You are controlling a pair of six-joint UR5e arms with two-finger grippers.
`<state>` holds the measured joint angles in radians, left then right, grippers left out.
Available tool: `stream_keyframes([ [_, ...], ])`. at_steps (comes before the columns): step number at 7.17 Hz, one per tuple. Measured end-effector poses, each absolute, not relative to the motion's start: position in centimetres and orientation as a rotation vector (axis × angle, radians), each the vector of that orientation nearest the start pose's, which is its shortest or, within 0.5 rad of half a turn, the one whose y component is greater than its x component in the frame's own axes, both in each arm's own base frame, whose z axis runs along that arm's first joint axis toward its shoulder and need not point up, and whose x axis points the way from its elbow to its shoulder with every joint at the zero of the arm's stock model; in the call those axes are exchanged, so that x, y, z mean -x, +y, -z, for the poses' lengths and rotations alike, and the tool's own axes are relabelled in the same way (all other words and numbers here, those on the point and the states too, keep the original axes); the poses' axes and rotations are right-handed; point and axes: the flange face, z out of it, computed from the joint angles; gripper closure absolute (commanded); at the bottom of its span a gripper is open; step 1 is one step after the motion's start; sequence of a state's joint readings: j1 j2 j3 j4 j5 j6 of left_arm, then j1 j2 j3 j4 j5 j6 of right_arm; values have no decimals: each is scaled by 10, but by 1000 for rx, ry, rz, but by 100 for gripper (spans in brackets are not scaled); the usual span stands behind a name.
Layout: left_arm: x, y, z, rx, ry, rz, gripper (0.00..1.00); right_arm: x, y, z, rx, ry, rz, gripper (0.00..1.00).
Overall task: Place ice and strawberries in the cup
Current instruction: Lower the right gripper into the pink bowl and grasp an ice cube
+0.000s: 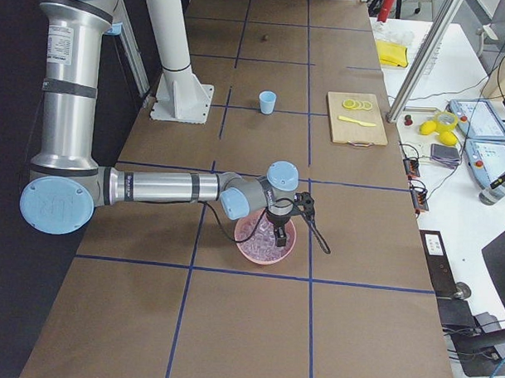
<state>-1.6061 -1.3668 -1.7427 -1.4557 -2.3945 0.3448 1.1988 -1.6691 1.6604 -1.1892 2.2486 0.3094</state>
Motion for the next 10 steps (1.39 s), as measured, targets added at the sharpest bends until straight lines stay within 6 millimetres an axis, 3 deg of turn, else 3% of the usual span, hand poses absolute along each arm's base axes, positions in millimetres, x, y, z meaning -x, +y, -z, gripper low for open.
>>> stream_keyframes([
  [1, 74, -392, -673, -19, 836, -230, 0, 107, -465, -625, -112, -752, 189, 37],
  [2, 74, -392, -673, -18, 836, -231, 0, 107, -464, -626, -110, -753, 192, 69],
  [3, 74, -392, -673, -18, 836, -230, 0, 108, -464, -626, -109, -754, 195, 82],
  [5, 74, -392, -673, -18, 836, -230, 0, 107, -461, -629, -105, -754, 200, 91],
  [8, 74, -392, -673, -18, 836, -231, 0, 101, -459, -631, -103, -756, 190, 97],
  [10, 74, -392, -673, -19, 836, -230, 0, 77, -470, -619, -130, -779, 145, 97],
])
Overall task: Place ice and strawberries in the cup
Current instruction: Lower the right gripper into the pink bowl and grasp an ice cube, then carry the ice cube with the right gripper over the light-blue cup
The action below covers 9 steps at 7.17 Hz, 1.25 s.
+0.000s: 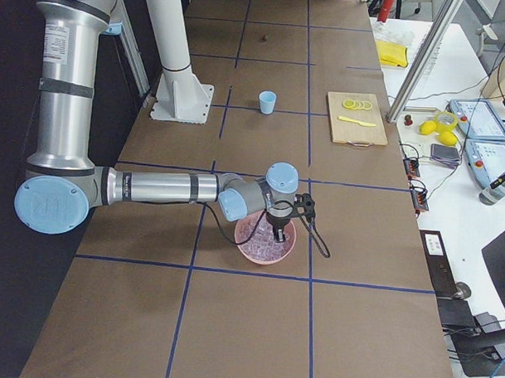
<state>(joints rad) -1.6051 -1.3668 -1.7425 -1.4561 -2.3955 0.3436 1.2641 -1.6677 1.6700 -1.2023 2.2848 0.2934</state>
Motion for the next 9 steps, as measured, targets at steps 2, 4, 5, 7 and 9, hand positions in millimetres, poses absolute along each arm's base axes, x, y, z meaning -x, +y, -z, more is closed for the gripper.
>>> stream_keyframes([
  [2, 74, -392, -673, -19, 838, -230, 0, 60, -483, -592, -156, -805, 111, 97],
  [4, 73, -392, -673, -19, 840, -230, 0, 66, -491, -513, -145, -808, 95, 100],
  [5, 73, -392, -673, -18, 840, -230, 0, 81, -489, -473, -135, -819, 77, 99],
  [7, 73, -392, -673, -18, 840, -230, 0, 156, -494, -395, -108, -851, 12, 99],
  [9, 73, -392, -673, -16, 843, -228, 0, 272, -481, -321, -75, -873, -42, 99],
])
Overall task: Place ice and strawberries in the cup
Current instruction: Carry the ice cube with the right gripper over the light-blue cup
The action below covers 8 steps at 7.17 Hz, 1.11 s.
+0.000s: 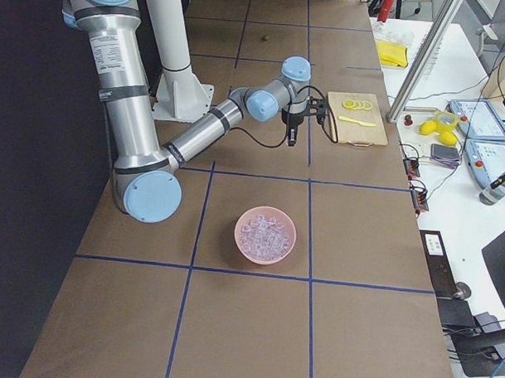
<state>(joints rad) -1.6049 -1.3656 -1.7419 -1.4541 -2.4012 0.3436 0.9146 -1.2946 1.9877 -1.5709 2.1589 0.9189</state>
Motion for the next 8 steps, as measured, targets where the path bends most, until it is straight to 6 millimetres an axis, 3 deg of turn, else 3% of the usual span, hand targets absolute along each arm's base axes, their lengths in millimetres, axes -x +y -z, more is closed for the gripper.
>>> stream_keyframes([
  [4, 73, -390, -675, -13, 844, -227, 0, 439, -424, -197, -64, -862, -131, 99],
  [6, 73, -389, -678, -9, 844, -226, 0, 495, -402, -141, -61, -841, -181, 99],
  [8, 73, -389, -678, -7, 845, -225, 0, 532, -387, -136, -75, -816, -202, 99],
])
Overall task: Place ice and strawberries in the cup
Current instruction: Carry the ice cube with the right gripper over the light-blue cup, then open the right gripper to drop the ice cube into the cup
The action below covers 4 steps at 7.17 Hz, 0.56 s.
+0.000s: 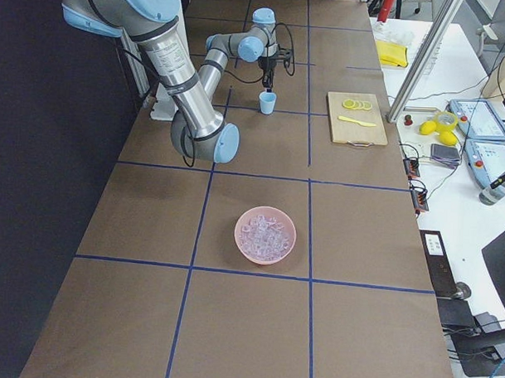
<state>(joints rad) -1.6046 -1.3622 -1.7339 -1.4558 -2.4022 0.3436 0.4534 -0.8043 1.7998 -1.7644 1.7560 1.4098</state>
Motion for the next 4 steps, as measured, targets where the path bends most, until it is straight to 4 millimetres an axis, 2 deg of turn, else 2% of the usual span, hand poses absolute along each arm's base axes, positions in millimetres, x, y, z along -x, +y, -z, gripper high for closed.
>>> stream_keyframes([
  [2, 73, -389, -679, -2, 845, -222, 0, 555, -390, -143, -80, -813, -210, 99],
  [3, 73, -388, -680, 1, 845, -221, 0, 560, -392, -143, -84, -814, -212, 96],
  [4, 73, -387, -681, 3, 846, -220, 0, 561, -393, -143, -90, -814, -214, 55],
])
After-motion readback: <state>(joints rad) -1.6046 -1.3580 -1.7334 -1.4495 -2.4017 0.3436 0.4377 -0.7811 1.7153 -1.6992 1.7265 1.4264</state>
